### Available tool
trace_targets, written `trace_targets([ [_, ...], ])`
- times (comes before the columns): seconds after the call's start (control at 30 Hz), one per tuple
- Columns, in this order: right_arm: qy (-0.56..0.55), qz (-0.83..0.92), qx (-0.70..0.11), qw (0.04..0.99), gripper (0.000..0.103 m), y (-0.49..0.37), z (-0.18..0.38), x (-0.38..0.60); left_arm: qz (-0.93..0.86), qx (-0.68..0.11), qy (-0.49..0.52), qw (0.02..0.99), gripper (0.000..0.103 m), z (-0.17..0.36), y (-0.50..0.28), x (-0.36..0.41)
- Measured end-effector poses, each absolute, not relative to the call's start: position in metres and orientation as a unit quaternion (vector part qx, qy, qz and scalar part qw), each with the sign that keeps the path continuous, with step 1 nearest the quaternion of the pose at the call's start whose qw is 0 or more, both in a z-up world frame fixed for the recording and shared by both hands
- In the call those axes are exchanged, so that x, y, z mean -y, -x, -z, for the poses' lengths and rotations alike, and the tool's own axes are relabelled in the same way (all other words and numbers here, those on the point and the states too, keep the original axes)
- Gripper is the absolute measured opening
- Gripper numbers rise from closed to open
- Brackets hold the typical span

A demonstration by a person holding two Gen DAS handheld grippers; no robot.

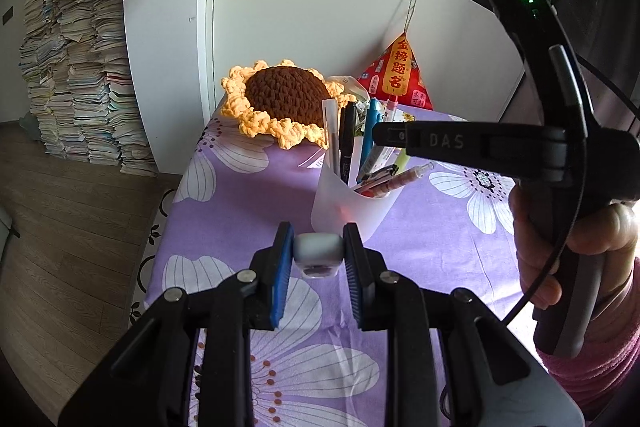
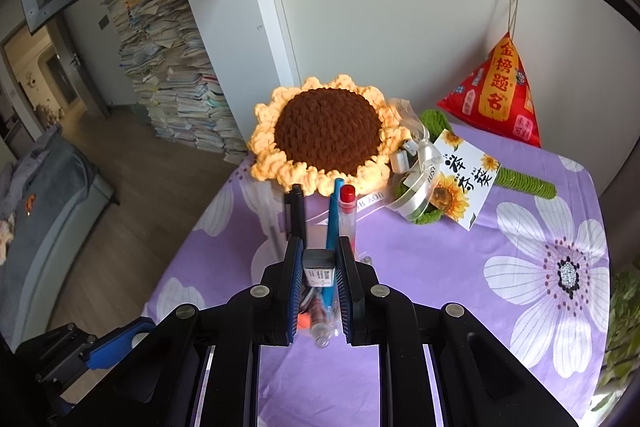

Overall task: Organize stationery
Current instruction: 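Lower the correction tape into the cup and open the left gripper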

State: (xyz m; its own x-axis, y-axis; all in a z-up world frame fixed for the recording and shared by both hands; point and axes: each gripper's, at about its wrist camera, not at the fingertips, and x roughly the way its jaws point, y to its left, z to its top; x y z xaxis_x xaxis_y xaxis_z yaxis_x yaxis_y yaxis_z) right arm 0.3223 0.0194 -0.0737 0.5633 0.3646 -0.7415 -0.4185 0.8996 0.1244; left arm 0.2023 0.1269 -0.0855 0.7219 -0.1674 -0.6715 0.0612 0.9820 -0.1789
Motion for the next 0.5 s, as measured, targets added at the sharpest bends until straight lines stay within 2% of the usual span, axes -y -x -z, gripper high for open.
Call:
trace_targets([
  [0.2,0.014,-0.230,-0.417,0.879,0.018,-0.325,0.074,-0.015,0.059,-0.369,0.072,0.925,0.023,0.085,-0.203,-0.128],
  [0.5,-0.004,-0.230,-0.369,0.900,0.018,-0.298,0.041,0.014,0.063,-0.362,0.064,0.928,0.023,0.077,-0.203,-0.119],
])
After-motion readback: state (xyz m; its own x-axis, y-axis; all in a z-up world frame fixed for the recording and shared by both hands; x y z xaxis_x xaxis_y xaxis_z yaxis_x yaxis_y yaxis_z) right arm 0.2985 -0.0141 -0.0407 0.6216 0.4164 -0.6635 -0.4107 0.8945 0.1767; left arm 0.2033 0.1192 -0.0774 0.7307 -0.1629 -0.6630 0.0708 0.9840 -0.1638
